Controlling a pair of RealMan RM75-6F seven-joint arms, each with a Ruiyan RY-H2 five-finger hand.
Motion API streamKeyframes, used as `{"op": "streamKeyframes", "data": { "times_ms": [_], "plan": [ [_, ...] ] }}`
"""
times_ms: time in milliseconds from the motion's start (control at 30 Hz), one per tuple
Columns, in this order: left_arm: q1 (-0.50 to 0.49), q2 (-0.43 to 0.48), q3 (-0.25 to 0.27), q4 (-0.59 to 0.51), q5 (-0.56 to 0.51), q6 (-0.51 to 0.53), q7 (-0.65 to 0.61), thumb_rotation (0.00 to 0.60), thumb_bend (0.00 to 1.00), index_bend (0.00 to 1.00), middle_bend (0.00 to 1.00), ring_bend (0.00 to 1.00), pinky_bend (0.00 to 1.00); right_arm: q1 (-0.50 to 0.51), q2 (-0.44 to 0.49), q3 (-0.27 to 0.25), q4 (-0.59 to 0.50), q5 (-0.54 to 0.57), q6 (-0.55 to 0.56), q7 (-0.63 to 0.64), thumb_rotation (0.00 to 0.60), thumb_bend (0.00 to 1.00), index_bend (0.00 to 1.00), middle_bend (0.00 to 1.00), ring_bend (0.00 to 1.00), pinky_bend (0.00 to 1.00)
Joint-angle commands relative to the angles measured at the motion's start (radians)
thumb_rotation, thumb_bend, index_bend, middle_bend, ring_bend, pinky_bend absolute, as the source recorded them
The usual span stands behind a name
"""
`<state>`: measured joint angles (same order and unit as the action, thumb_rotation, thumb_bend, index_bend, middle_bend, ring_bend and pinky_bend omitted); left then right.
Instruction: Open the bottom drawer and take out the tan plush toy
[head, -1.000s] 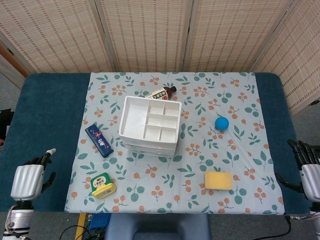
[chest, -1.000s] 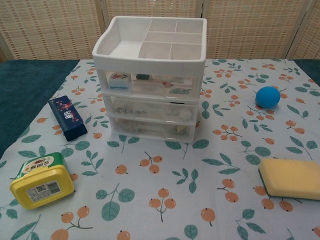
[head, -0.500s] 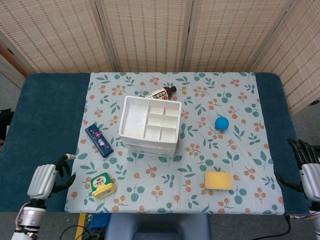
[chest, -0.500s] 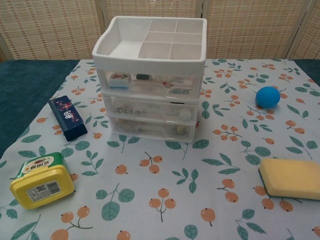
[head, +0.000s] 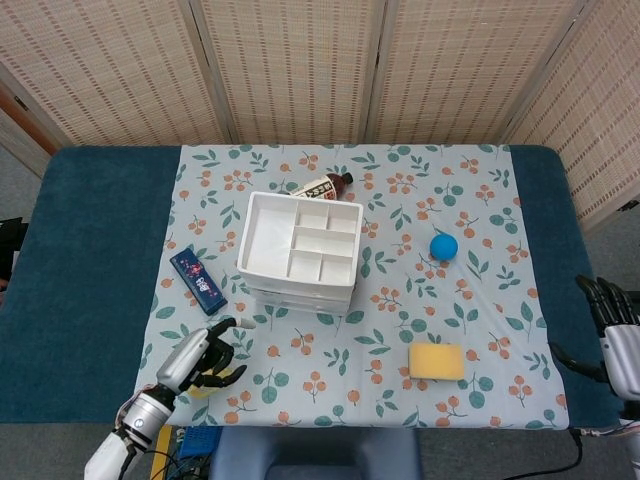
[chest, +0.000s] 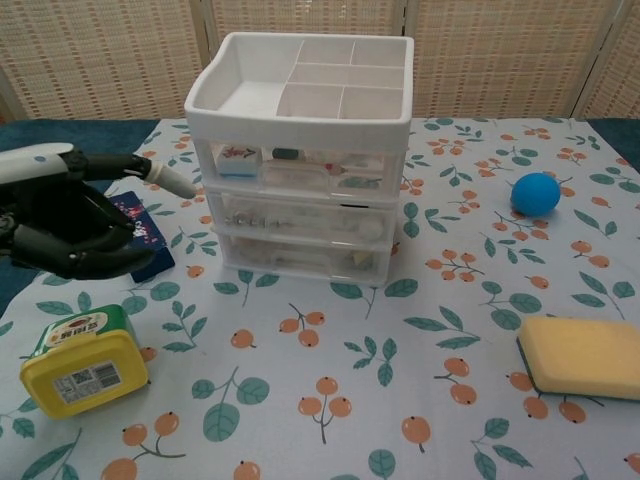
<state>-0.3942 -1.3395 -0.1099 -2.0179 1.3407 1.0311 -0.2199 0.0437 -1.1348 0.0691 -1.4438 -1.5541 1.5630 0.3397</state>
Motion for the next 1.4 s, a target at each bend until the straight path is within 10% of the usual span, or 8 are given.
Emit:
{"op": "streamKeyframes", "data": {
  "times_ms": [33, 633, 1400],
  "plan": [
    [-0.064, -0.083, -0.023, 0.031, -0.084, -0.087, -0.041, 0.600, 0.32, 0.21, 0.91, 0.95, 1.00, -0.002, 0.002, 0.001, 0.001, 0.001, 0.003, 0.003, 0.600, 0.23, 0.00, 0.07, 0.00, 0.00],
    [-0.232, -0.402, -0.143, 0.227, -0.475, -0.219, -0.089, 0.600, 0.38, 0.12, 1.00, 1.00, 1.00, -0.017, 0.012, -0.003, 0.005, 0.006, 0.015, 0.016, 0.600, 0.23, 0.00, 0.07, 0.00, 0.00],
    [-0.321, -0.533, -0.246, 0.381, -0.868, -0.235, -0.070, 0.600, 0.43, 0.07, 1.00, 1.00, 1.00, -0.023, 0.020, -0.003, -0.001, 0.008, 0.018, 0.019, 0.600, 0.23, 0.00, 0.07, 0.00, 0.00]
  ]
}}
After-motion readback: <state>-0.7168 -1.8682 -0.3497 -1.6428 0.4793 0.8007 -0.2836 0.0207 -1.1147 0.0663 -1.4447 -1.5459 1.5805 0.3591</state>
